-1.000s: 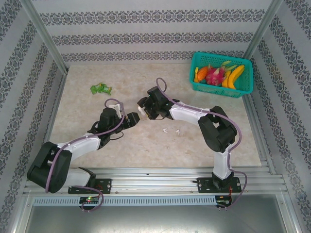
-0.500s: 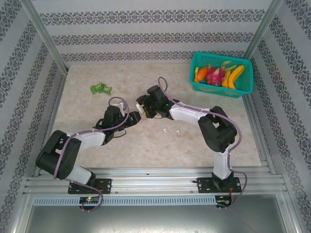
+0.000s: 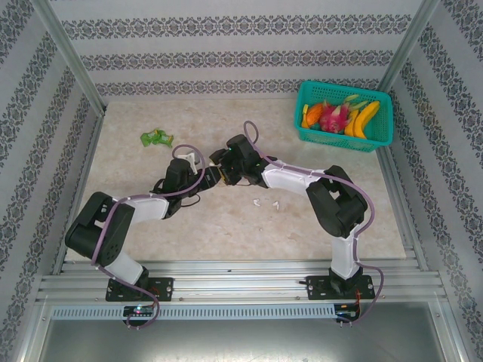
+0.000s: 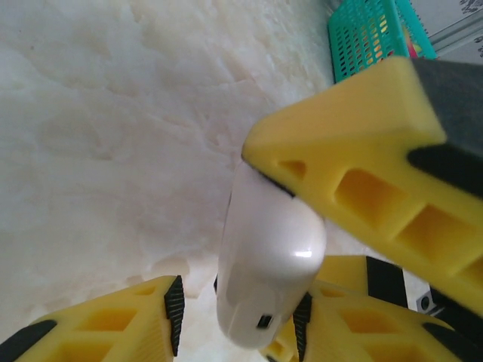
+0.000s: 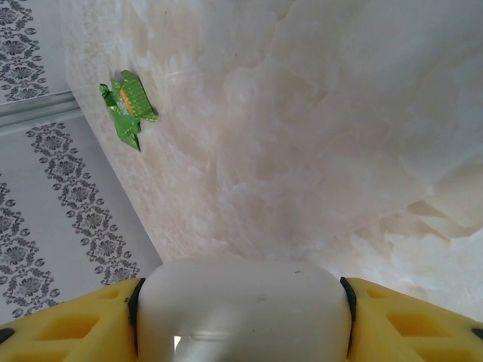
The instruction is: Insert the wireless bluetooth earbuds into the charging case
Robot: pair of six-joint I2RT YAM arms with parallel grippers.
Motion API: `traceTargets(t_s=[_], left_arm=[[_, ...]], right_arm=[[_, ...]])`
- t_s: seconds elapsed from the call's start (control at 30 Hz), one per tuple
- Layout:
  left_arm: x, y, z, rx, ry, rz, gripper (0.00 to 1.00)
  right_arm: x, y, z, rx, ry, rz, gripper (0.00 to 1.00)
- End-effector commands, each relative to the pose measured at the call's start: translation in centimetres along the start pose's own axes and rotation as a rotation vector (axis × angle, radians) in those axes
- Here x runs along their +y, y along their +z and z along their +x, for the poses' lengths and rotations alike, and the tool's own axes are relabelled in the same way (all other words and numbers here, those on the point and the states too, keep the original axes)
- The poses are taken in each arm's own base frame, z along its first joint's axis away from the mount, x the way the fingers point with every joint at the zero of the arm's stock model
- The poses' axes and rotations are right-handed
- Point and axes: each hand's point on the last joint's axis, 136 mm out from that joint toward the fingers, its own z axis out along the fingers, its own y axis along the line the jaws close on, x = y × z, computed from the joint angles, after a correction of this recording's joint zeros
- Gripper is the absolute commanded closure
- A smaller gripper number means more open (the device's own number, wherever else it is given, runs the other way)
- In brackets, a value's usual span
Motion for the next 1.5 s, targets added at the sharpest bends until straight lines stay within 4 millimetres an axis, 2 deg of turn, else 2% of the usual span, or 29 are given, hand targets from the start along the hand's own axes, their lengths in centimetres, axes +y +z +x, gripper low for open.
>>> traceTargets(t_s=[0.0,0.3,0.47,0.57,0.73,0.8,0.87,0.93,1.03,1.17,1.33,1.47], left_arm=[[-0.8,0.3,-2.1,-0.068,-0.001,0.029,0.59],[-0.5,0.3,-2.1,-0.072,0.001,0.012,0.69],[-0.4,0.4,-2.2,-0.071,0.002,0.006,0.81],[-0.4,0.4,-2.3,-0.074,0.001,0.002,0.83],[-0.3,0.5,-2.3,-0.069,0.007,-0.004,0.91],[-0.3,0.5,-2.2,-0.065,0.007,-0.006,0.96],[-0.3,0.5,-2.1,-0.056,0.008,-0.008,0.98],[-0.6,0.2,-2.0,-0.039,0.014,-0.005,1.00],[-1.5,-0.2,-1.9,0.007,0.039,0.004,1.00],[-3.8,-0.9,-1.8,0.094,0.096,0.060,1.00],[-6.9,-1.8,-1.2,0.214,0.150,0.173,1.00],[-8.4,-2.4,-0.8,0.271,0.170,0.236,1.00]], right_arm=[[0.3,-0.3,0.9,0.019,0.010,-0.018,0.48],[0.2,-0.4,0.8,0.017,0.017,-0.024,0.49],[0.1,-0.3,0.9,0.017,0.019,-0.025,0.49],[0.1,-0.3,0.9,0.019,0.020,-0.026,0.49],[0.7,-0.5,1.3,0.029,0.011,-0.045,0.48],[1.0,-0.7,1.2,0.027,0.009,-0.060,0.44],[1.6,-1.2,0.4,0.016,0.014,-0.078,0.34],[2.2,-2.3,-0.9,-0.007,0.010,-0.104,0.28],[2.8,-4.6,-2.6,-0.043,-0.041,-0.128,0.26],[1.4,-7.7,-4.3,-0.092,-0.209,-0.122,0.24],[0.6,-11.4,-3.1,-0.121,-0.597,-0.156,0.19],[-1.4,-14.4,-2.9,-0.164,-0.748,-0.187,0.19]])
